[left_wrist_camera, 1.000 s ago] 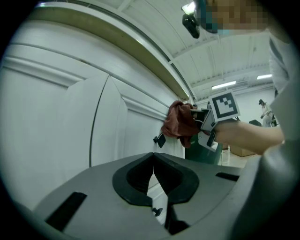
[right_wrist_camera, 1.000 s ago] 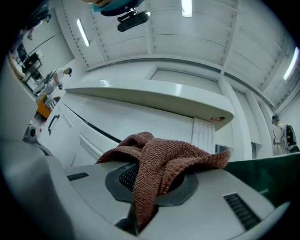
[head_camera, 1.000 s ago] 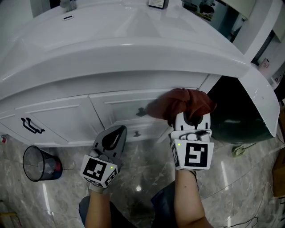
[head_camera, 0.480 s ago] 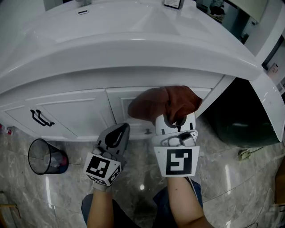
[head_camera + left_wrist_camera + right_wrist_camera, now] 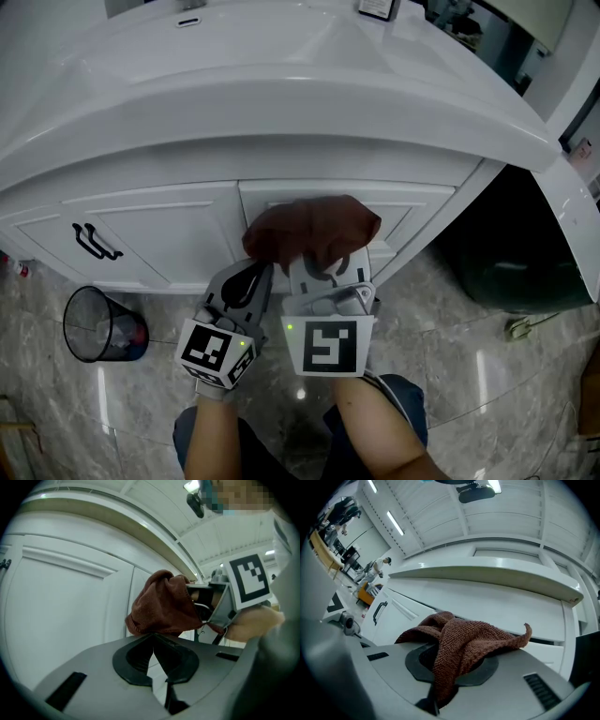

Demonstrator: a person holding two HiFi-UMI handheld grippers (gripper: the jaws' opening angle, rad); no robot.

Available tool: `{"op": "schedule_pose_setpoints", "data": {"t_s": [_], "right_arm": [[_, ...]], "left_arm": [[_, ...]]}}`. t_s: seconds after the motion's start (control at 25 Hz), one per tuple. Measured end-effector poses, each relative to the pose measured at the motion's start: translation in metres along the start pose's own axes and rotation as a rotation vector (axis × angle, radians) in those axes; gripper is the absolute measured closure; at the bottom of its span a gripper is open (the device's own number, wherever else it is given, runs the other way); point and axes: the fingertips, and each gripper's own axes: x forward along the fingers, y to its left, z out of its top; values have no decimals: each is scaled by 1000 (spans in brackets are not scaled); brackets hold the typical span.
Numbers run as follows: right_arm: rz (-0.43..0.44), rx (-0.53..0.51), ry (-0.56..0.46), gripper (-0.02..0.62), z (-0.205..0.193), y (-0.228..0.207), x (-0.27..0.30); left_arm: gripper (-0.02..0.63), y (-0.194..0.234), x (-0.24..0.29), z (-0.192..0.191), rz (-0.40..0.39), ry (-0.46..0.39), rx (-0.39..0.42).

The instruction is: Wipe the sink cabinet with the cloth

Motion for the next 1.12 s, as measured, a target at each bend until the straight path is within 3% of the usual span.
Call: {"op": "schedule_pose_setpoints", "data": {"t_s": [0.28,0.44,0.84,1.12], "right_arm": [[-4,-49,-3,537,-3,9,3],[52,15,28,537,-20,28,9],[19,84,10,537,-33,25,7],[37,120,90,537,-70,35,2]], "left_arm": [[595,1,-2,-4,4,16,11],[595,7,-6,-8,12,24,10],[595,12,-5,-10,14,20,0],[595,18,-3,-17,21,24,-16]]}}
